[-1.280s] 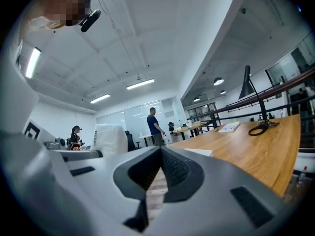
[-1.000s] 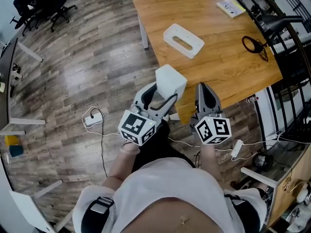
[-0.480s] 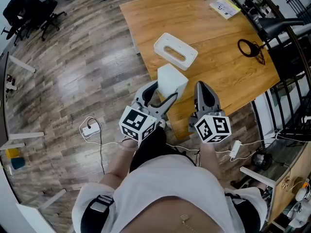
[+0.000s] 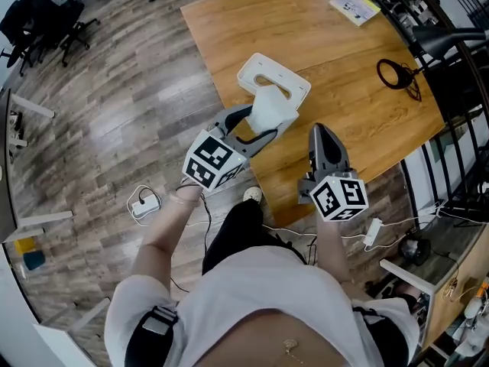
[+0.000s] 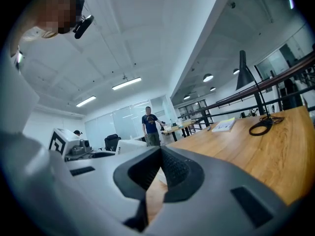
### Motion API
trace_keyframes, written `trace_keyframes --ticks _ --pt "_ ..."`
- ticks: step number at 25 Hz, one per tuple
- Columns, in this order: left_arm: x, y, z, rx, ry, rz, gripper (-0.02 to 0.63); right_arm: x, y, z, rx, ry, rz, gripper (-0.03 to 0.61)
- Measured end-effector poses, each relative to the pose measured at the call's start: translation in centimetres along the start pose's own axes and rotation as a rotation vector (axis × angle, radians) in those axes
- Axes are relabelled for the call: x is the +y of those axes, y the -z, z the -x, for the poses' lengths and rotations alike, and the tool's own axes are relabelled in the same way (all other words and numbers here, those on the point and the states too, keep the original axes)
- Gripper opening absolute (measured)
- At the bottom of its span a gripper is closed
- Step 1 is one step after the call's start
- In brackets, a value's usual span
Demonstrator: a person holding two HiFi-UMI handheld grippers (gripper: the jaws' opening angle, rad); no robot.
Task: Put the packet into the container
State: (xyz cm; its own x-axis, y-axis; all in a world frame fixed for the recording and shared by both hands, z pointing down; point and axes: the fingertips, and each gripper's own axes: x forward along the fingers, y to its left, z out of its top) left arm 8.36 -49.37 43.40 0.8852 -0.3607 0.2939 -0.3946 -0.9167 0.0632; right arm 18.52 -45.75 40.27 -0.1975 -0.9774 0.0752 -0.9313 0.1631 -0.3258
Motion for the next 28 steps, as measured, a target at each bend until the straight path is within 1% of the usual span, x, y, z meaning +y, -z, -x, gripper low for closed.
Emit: trace_keyframes --ticks 2,7,11,13,16,22,28 --pt "0.8 -0.2 -0.8 0.031 0.034 -0.046 0.293 -0.2 0.0 -0.3 0.002 0.005 0.002 0.011" --pt "3.2 -0.3 -3.3 0.149 0.104 -0.237 0.293 -0.8 0.1 -0.7 0.003 0.013 -0.005 0.011" --pt "4.6 0.3 -4.9 0.259 0.186 -0.366 0.293 -1.4 0.4 -0.7 0.018 0.02 -0.014 0.011" --pt "5.3 0.7 -5.8 0.309 0.224 -0.415 0.293 -1.8 0.7 -0.7 0.03 0.025 -0.022 0.011" --pt "6.1 0.9 -7.2 0.356 0.277 -0.489 0.293 -2.7 1.0 -1.1 0.043 0.035 -0.029 0.011" --pt "7.7 1.7 -9.3 0.475 0.361 -0.638 0.293 -3.9 0.7 -2.3 0.049 0.032 -0.03 0.011" --pt "9.9 3.6 -11.2 0.587 0.436 -0.745 0.293 -4.9 1.1 -3.8 0.073 0.033 -0.03 0.011"
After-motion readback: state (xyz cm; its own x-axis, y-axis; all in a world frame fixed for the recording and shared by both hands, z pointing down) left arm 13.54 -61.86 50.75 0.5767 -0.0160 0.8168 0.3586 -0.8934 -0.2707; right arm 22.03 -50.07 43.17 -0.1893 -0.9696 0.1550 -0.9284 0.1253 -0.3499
